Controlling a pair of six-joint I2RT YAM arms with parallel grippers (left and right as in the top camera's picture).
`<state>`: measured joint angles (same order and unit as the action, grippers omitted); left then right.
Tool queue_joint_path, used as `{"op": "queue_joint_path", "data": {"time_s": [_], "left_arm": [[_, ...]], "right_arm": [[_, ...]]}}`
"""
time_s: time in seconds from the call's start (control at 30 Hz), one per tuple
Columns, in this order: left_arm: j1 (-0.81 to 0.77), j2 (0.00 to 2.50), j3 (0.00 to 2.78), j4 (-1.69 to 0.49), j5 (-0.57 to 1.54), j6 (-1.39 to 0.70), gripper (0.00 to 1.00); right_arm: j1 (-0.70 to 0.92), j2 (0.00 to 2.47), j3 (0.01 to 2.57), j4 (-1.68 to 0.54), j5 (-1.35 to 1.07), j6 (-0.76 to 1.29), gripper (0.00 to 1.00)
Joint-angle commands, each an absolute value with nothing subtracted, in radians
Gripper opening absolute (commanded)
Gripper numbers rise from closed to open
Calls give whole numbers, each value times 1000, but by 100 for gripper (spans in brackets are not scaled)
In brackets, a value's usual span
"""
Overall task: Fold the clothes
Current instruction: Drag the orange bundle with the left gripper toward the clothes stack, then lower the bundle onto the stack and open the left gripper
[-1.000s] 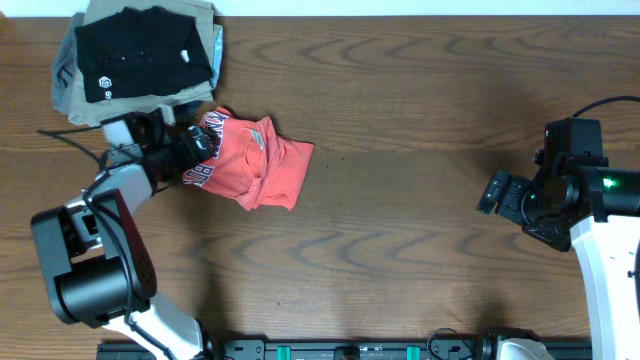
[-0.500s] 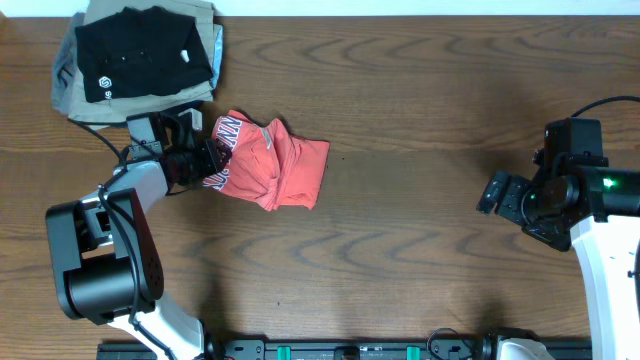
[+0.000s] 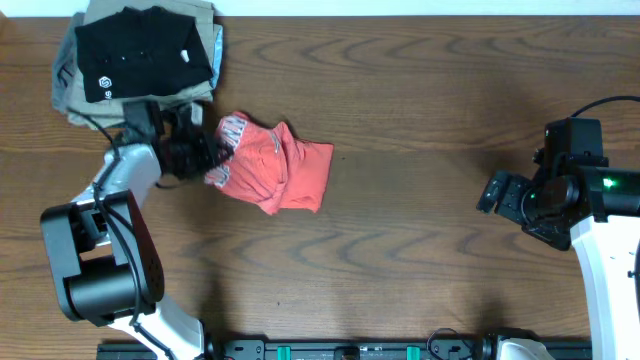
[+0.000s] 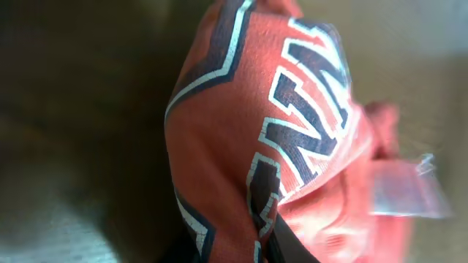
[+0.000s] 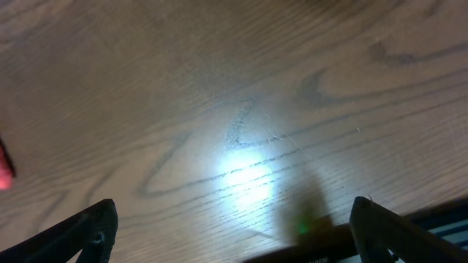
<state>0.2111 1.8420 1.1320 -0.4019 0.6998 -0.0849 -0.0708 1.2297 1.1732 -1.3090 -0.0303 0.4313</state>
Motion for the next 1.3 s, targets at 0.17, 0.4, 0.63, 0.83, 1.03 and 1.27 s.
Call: {"op": "queue_joint_path", "data": {"time_s": [0.17,0.4,0.63,0.83,1.03,1.27], "left_arm": [[173,1799,1445,-501,710,-86,11],[172,1799,1551,-472,662,-55,10],[172,1799,1554,-365,532,-52,10],[173,1799,1554,-235,446,-37,10],[173,1806,1554,-146,370,-38,10],[173,1811,1554,-87,320,-88,10]], "right_arm": [[-77,1231,1182,-1295,-35,413,99],[-77,1231,1182,-1295,-35,410,99],[-77,1231,1182,-1301,-35,410,99],[-77,1231,1182,-1313,-35,410,99],[-77,1231,1182,-1324,-35,410,99],[-77,1231,1182,-1328,-35,411,99]]}}
